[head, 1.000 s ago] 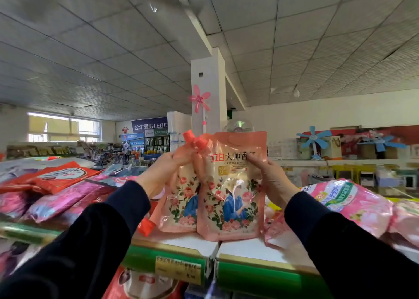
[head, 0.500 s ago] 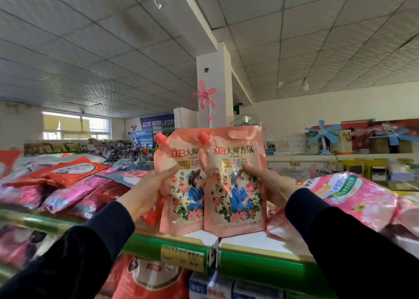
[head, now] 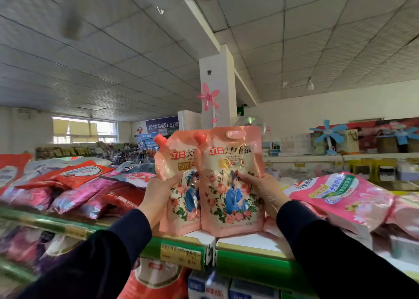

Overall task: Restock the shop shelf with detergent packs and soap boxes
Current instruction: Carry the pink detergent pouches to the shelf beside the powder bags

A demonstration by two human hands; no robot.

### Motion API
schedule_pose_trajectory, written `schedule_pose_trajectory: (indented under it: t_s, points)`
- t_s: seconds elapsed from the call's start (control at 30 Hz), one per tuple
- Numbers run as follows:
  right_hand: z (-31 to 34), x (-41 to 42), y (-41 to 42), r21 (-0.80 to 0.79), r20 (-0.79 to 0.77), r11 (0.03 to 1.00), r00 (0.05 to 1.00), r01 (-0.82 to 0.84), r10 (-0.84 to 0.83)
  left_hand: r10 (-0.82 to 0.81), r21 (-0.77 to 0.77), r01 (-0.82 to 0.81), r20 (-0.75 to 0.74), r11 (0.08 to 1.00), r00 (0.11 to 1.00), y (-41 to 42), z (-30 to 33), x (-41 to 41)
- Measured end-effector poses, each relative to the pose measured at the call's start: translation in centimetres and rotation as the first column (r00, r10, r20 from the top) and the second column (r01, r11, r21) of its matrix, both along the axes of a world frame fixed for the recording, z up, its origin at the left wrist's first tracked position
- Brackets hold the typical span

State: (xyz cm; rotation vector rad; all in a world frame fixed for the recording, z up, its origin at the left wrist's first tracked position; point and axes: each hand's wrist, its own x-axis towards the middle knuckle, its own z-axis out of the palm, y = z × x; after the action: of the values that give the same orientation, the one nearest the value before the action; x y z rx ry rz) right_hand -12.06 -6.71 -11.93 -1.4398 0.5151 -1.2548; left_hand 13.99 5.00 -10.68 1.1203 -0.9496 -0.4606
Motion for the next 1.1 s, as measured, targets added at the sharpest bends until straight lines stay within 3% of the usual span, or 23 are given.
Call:
schedule_pose_trajectory:
  t_s: [0.13, 0.33, 0.5, 0.63, 0.9, 1.1]
  points:
    - [1.2, 0.5, 0.3, -0.048, 0.043, 0.999, 0.999, -0.022, 0.024, 0.062, -0.069, -0.063, -0.009, 0.996, 0.998, 1.5, 0.6, -0.3]
    - [3.6, 1.4, 3.3, -0.047, 0.102, 0.974, 0.969, -0.222, 0.226, 0.232, -0.171, -0.228, 0.004, 0.959, 0.973, 7.7, 3.5, -1.5]
    - [4.5, 1.3, 8.2, -0.062, 0.147, 0.902, 0.890, -0.427, 0.432, 0.390, -0.197, -0.384, -0.010, 0.902, 0.921, 15.5, 4.3, -4.1]
    - [3.9, 1.5, 12.8, -0.051, 0.098, 0.847, 0.842, -0.529, 0.531, 0.497, -0.183, -0.494, -0.031, 0.850, 0.867, 22.8, 3.6, -7.2]
    - [2.4, 3.6, 26.5, -0.025, 0.044, 0.625, 0.624, -0.780, 0.781, 0.754, -0.168, -0.747, -0.030, 0.643, 0.656, 40.9, 2.3, -15.0]
    - [2.4, 4.3, 39.6, -0.014, 0.061, 0.385, 0.383, -0.923, 0.922, 0.897, -0.126, -0.894, -0.053, 0.431, 0.440, 54.6, 2.0, -22.0]
